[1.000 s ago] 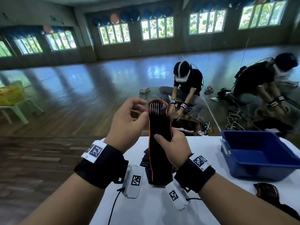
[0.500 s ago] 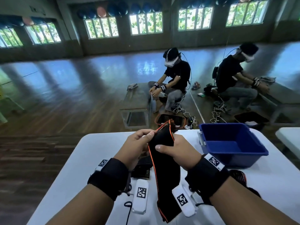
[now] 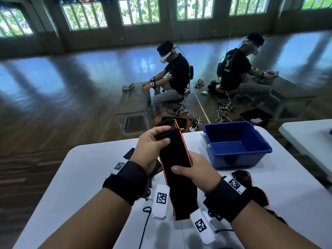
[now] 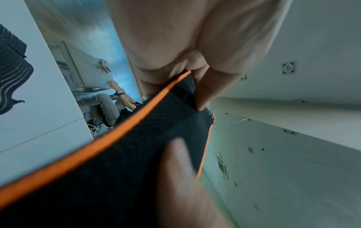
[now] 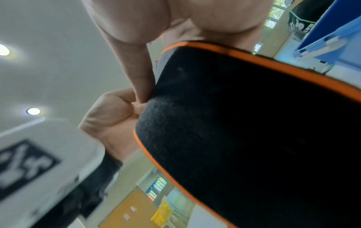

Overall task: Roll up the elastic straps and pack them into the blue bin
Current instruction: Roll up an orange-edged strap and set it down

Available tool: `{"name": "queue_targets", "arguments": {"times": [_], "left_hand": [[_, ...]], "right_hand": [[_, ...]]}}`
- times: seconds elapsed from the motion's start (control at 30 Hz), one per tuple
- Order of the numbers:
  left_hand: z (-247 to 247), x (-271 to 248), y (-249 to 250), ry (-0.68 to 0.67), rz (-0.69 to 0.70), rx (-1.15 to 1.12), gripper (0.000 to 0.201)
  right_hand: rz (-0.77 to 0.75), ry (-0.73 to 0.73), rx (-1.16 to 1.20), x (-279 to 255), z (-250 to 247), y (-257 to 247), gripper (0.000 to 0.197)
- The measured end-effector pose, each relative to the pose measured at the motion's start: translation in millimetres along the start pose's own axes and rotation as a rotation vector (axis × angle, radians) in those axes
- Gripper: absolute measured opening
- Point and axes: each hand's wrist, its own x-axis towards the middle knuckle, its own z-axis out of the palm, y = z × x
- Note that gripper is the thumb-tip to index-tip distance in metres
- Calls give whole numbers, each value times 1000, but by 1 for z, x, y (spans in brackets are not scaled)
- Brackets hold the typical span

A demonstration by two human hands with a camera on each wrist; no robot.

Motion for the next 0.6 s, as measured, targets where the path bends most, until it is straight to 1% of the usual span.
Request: {"name": "queue_targets", "arguments": {"times": [0.07, 0.17, 0.2, 0.27, 0.33, 0.47, 0.53, 0.6], "left_hand": [[-2, 12, -4, 33, -1, -5, 40], [-9, 34, -17, 76, -21, -2, 41], [-12, 41, -24, 86, -31, 13, 41], [-17, 56, -40, 92, -60, 61, 43], [-22, 69, -60, 98, -110, 114, 44], [-23, 83, -107, 43, -207, 291, 42], [-21, 84, -130, 2, -231, 410, 38], [-21, 85, -150, -55, -264, 531, 40]], "right_hand": [[53, 4, -40, -11, -1, 21, 30], [185, -13, -81, -30, 0, 59, 36], [239, -21, -80, -36, 0, 70, 35], [343, -65, -49, -51, 2, 91, 24], [433, -88, -58, -65, 4, 107, 19], [572, -49, -65, -91, 7, 127, 29], [612, -28, -114, -100, 13, 131, 30], [650, 16, -166, -109, 19, 135, 27]]}}
